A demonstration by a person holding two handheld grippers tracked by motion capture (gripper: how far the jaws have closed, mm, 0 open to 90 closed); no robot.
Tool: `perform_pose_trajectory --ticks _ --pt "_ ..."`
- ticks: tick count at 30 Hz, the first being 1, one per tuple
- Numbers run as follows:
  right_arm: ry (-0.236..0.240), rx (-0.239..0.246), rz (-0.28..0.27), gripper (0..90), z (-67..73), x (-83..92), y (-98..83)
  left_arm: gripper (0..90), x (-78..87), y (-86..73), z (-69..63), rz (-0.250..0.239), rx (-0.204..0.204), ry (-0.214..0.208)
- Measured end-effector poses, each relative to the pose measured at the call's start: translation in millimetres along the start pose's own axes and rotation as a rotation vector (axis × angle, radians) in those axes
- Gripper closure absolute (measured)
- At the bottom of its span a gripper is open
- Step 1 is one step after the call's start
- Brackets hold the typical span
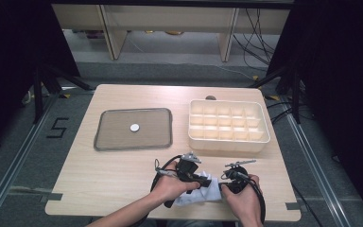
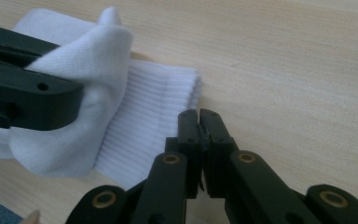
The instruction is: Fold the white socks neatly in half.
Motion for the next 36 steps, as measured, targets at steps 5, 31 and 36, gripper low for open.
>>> perform_pose_trajectory --ticks 5,31,36 --pt "0.000 -0.005 -0.004 86.8 -0.7 0.2 0.5 83.0 -3.1 -0.7 0.4 0.017 -0.014 0.000" --pt "-0.007 -0.035 -0.045 84.0 -8.5 9.0 1.1 72.7 -23.9 -5.7 -5.1 0.023 -0.045 0.013" --pt "-0.019 -0.034 -0.071 82.7 -10.6 12.6 2.3 64.8 -12.7 1.9 -12.3 -0.018 -0.066 0.007"
Point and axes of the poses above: each handheld gripper's, and its own axes: x roughly backward along the jaws, y roughly out of its top, z roughly to its left, the point moved 7 cm from there along -x, roughly forward along the jaws, and after that the axes turned 15 degrees about x, right-handed, at the moved point
